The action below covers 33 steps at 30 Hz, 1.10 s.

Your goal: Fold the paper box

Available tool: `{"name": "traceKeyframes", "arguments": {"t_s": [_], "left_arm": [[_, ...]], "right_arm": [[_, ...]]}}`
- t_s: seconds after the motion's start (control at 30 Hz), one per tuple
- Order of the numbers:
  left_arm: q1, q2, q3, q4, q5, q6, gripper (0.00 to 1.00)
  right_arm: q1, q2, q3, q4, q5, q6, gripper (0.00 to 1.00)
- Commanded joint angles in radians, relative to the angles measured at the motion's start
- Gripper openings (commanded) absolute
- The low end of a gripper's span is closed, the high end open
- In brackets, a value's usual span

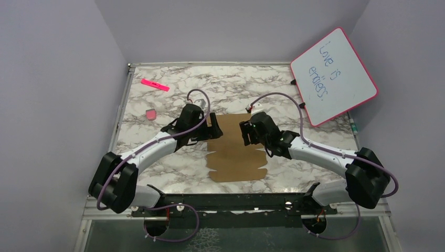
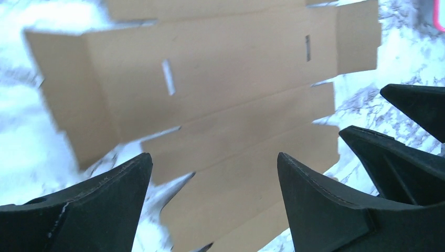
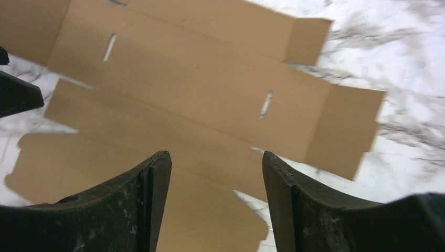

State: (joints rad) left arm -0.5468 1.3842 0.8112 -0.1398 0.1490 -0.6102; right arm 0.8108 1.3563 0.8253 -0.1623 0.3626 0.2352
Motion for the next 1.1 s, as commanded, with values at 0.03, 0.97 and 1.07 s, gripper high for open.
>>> {"name": "traceKeyframes", "arguments": {"t_s": [0.03, 0.97, 1.07], "left_arm": [[0.042, -0.138, -0.150, -0.024, -0.017, -0.109, 0.91], [0.070, 0.001, -0.287, 0.242, 0.171, -0.280, 0.91], [0.069, -0.010, -0.288, 0.244, 0.172, -0.288, 0.91]], "right_arm": [[0.007, 0.016, -0.093, 0.255, -0.233, 0.063, 0.71], [0.004, 0.244, -0.295, 0.656, -0.436, 0.226, 0.73], [0.005, 0.251, -0.302, 0.665, -0.438, 0.230, 0.73]]}}
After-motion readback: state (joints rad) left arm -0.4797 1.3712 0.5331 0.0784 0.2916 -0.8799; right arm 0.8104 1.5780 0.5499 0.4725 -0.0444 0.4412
